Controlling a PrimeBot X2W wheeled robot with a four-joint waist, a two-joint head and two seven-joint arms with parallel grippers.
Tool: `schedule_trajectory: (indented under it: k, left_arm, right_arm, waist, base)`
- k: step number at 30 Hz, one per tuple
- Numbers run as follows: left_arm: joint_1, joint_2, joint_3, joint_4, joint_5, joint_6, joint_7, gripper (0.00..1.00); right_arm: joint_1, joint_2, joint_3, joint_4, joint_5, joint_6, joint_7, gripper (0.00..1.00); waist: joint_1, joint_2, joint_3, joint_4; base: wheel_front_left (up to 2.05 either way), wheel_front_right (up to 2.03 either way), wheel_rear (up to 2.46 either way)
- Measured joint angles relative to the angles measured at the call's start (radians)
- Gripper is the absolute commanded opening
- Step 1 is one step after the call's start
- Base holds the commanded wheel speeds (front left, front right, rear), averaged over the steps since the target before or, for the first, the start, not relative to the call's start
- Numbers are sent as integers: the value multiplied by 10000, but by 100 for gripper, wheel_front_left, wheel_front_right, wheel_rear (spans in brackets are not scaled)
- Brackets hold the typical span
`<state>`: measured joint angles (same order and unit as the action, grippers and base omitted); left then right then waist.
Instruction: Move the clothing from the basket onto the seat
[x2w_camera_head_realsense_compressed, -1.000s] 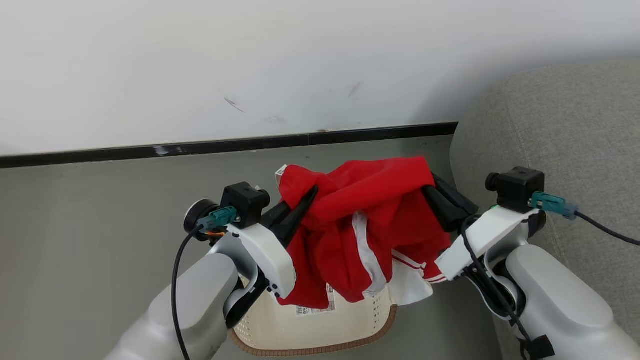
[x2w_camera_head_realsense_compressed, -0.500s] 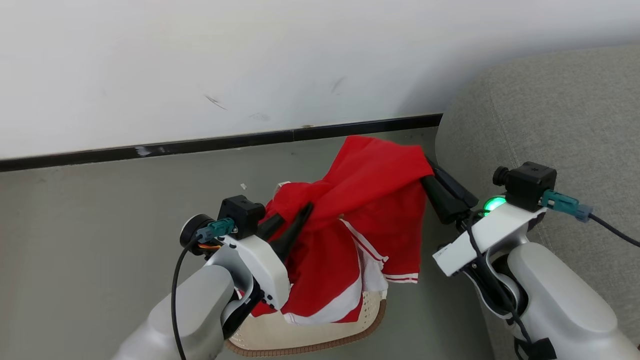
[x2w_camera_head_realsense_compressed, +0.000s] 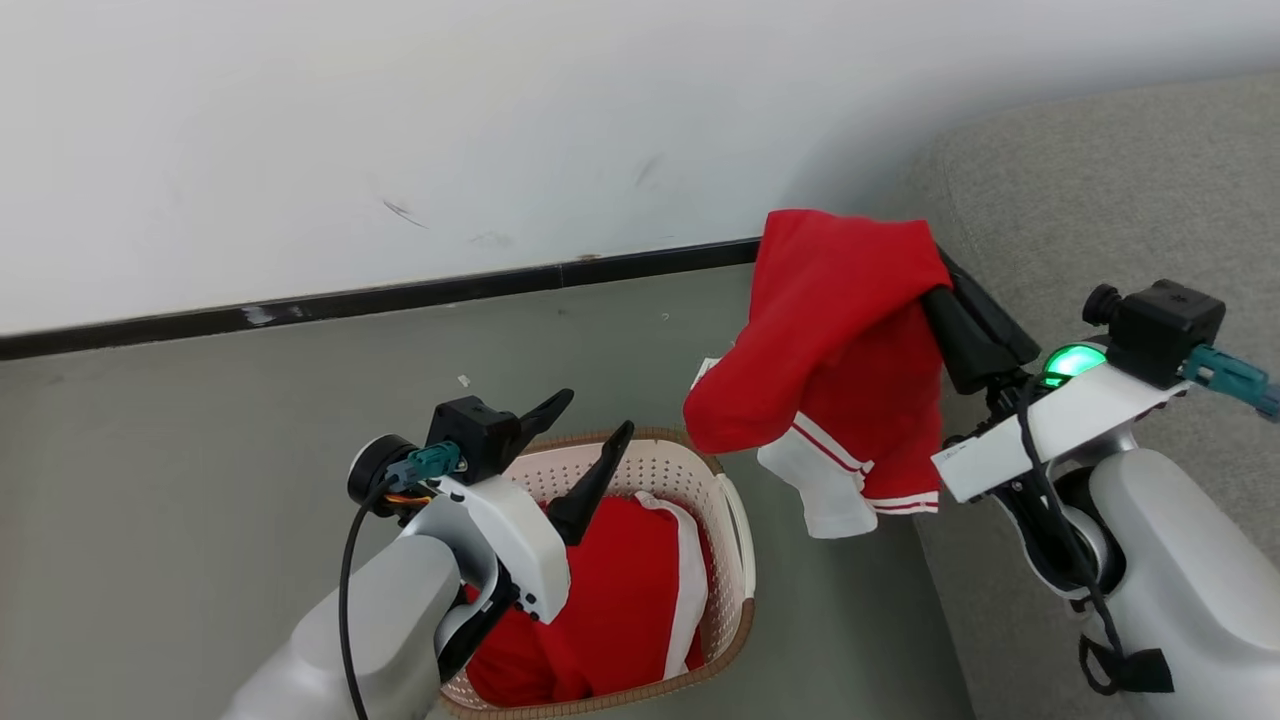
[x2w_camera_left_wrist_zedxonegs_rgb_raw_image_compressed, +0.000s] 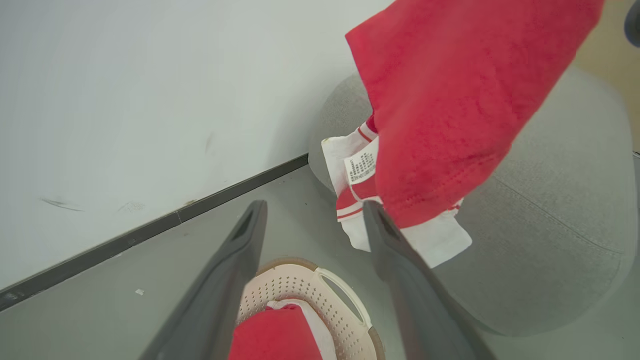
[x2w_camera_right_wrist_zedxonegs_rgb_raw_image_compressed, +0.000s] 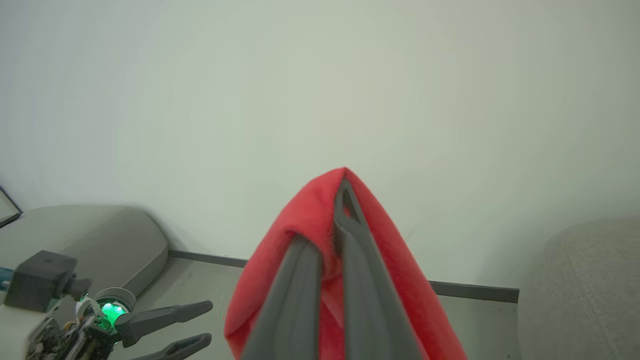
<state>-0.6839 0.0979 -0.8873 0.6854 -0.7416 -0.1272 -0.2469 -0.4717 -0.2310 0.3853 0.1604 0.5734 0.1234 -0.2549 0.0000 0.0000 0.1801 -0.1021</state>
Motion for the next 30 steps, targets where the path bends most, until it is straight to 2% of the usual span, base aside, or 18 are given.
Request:
schedule_trajectory:
  k: [14, 30]
  left_arm:
    - [1, -29, -255, -840, 347, 0, -13, 100]
    - [204, -88, -201, -1835, 577, 0, -23, 100]
  right_arm:
    - [380, -525, -1578, -901, -458, 0, -4, 0]
    - [1124, -727, -3160, -1927, -949, 0, -4, 0]
  waist:
    - [0, 0, -317, -413]
    - [0, 0, -702, -1114]
  base:
    - [0, 0, 0]
    - [0, 0, 0]
